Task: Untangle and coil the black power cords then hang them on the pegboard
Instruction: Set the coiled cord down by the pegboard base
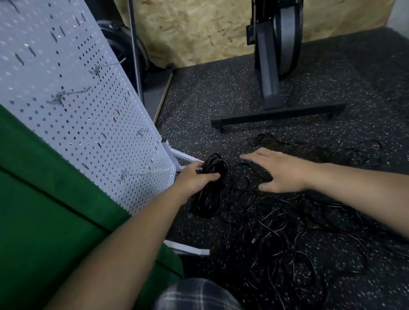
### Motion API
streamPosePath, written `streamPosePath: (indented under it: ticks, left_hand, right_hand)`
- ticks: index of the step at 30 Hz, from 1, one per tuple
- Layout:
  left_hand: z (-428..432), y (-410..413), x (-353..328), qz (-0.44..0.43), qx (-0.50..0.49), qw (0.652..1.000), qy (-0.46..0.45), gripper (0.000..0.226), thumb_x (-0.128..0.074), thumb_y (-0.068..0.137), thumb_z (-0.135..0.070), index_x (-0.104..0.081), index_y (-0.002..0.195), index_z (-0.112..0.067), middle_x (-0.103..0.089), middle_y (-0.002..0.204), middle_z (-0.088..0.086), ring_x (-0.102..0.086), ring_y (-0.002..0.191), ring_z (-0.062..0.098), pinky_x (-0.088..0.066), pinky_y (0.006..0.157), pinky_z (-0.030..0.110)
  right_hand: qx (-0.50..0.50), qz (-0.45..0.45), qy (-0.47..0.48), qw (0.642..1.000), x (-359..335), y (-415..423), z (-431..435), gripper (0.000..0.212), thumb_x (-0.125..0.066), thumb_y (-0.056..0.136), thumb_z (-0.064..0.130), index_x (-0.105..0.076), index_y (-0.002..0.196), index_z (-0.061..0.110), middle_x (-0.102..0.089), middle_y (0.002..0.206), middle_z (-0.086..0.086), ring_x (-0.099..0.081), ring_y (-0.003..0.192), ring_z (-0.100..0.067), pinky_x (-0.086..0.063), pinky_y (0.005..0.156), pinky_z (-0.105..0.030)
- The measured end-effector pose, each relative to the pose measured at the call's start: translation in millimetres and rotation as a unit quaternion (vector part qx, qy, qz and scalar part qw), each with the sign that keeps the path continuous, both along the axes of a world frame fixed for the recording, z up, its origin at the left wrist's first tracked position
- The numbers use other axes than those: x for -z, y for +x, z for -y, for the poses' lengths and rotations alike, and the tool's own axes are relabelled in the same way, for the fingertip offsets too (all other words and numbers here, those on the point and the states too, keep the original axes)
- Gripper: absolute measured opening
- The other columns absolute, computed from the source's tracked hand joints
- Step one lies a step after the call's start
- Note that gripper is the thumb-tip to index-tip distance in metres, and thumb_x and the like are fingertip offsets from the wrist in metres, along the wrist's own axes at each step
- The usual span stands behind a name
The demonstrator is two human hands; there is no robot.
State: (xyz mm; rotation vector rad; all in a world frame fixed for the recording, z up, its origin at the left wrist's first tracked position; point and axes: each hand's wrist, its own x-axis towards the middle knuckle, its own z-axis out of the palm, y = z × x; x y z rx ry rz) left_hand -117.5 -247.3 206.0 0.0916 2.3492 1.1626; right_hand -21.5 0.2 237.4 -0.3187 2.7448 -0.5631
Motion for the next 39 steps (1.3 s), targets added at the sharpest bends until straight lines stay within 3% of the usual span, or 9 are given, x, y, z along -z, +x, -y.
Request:
streamPosePath:
  ticks: [3, 7, 11, 19, 22, 27, 30, 34, 39]
  left_hand:
    - [6.8, -12.9, 34.4, -0.001, -0.032, 0.999, -0.024, 0.072, -0.084, 0.086, -0.043, -0.054, 0.147, -0.021, -0.064, 0.138, 0.004, -0.063, 0.119, 0.028, -0.050, 0.099, 0.037]
    - [10.7, -30.4, 78.5, -0.015, -0.050, 0.997, -0.061, 0.058, -0.085, 0.085, -0.041, -0.061, 0.134, -0.020, -0.069, 0.130, 0.006, -0.066, 0.113, 0.027, -0.051, 0.102, 0.038]
    - [11.5, -45.2, 117.2, -0.042, -0.047, 0.991, -0.116, 0.055, -0.083, 0.088, -0.038, -0.059, 0.133, -0.019, -0.067, 0.130, 0.005, -0.061, 0.122, 0.026, -0.042, 0.093, 0.027]
    - [32.4, -66.2, 203.5, -0.069, -0.043, 0.963, -0.257, 0.058, -0.080, 0.090, -0.041, -0.049, 0.134, -0.023, -0.058, 0.125, 0.010, -0.060, 0.115, 0.032, -0.054, 0.095, 0.048]
    - [41.2, -65.0, 225.4, -0.081, -0.042, 0.947, -0.308, 0.057, -0.075, 0.094, -0.040, -0.044, 0.139, -0.022, -0.056, 0.126, 0.011, -0.059, 0.114, 0.032, -0.053, 0.094, 0.049]
    - [57.9, -67.3, 236.7, -0.093, -0.125, 0.930, -0.332, 0.062, -0.077, 0.094, -0.028, -0.043, 0.145, -0.017, -0.051, 0.139, 0.017, -0.057, 0.123, 0.034, -0.052, 0.100, 0.051]
    - [69.7, -69.1, 239.3, -0.067, -0.079, 0.929, -0.355, 0.072, -0.076, 0.092, -0.017, -0.035, 0.151, -0.016, -0.043, 0.150, 0.019, -0.051, 0.132, 0.036, -0.049, 0.107, 0.051]
    - [66.8, -65.8, 236.3, -0.062, -0.065, 0.928, -0.361, 0.081, -0.079, 0.090, -0.024, -0.031, 0.155, -0.017, -0.025, 0.162, 0.018, -0.032, 0.148, 0.037, -0.037, 0.117, 0.052]
    - [46.1, -58.5, 226.5, -0.121, -0.036, 0.919, -0.373, 0.082, -0.080, 0.087, -0.029, -0.032, 0.153, -0.020, -0.023, 0.162, 0.017, -0.025, 0.150, 0.038, -0.031, 0.119, 0.056]
  right_hand:
    - [0.016, -0.005, -0.022, 1.000, 30.9, -16.9, 11.1, 0.091, -0.072, 0.095, 0.035, -0.014, 0.165, 0.036, -0.024, 0.162, 0.007, -0.034, 0.149, -0.023, -0.040, 0.116, -0.047]
    - [0.033, -0.012, -0.031, 0.999, 68.3, -37.3, 24.5, 0.088, -0.071, 0.096, 0.034, -0.019, 0.165, 0.030, -0.028, 0.161, 0.002, -0.037, 0.147, -0.025, -0.041, 0.115, -0.043]
    - [0.052, 0.010, -0.048, 0.997, 106.8, -57.7, 32.1, 0.085, -0.069, 0.098, 0.038, -0.019, 0.166, 0.027, -0.026, 0.164, 0.000, -0.035, 0.148, -0.026, -0.041, 0.115, -0.044]
    - [0.096, 0.061, -0.083, 0.990, 172.9, -68.4, 31.4, 0.077, -0.067, 0.099, 0.033, -0.025, 0.164, 0.028, -0.029, 0.162, 0.003, -0.038, 0.146, -0.024, -0.041, 0.115, -0.043]
    - [0.108, 0.074, -0.083, 0.988, 185.3, -68.1, 24.4, 0.076, -0.066, 0.099, 0.032, -0.026, 0.163, 0.028, -0.032, 0.160, 0.002, -0.038, 0.146, -0.025, -0.041, 0.116, -0.042]
    - [0.114, 0.089, -0.072, 0.987, 193.4, -64.8, 20.6, 0.075, -0.066, 0.100, 0.031, -0.026, 0.163, 0.028, -0.031, 0.160, 0.001, -0.040, 0.145, -0.026, -0.041, 0.115, -0.042]
    - [0.114, 0.092, -0.073, 0.987, 191.6, -65.3, 24.3, 0.074, -0.065, 0.100, 0.029, -0.026, 0.163, 0.026, -0.031, 0.161, -0.001, -0.037, 0.147, -0.025, -0.039, 0.115, -0.038]
    - [0.113, 0.098, -0.072, 0.986, 188.3, -62.9, 28.5, 0.075, -0.065, 0.100, 0.029, -0.025, 0.164, 0.026, -0.029, 0.163, -0.002, -0.034, 0.149, -0.025, -0.038, 0.117, -0.038]
    - [0.120, 0.107, -0.058, 0.985, 178.7, -55.3, 23.0, 0.077, -0.065, 0.100, 0.030, -0.022, 0.164, 0.028, -0.025, 0.165, 0.000, -0.035, 0.149, -0.026, -0.040, 0.116, -0.040]
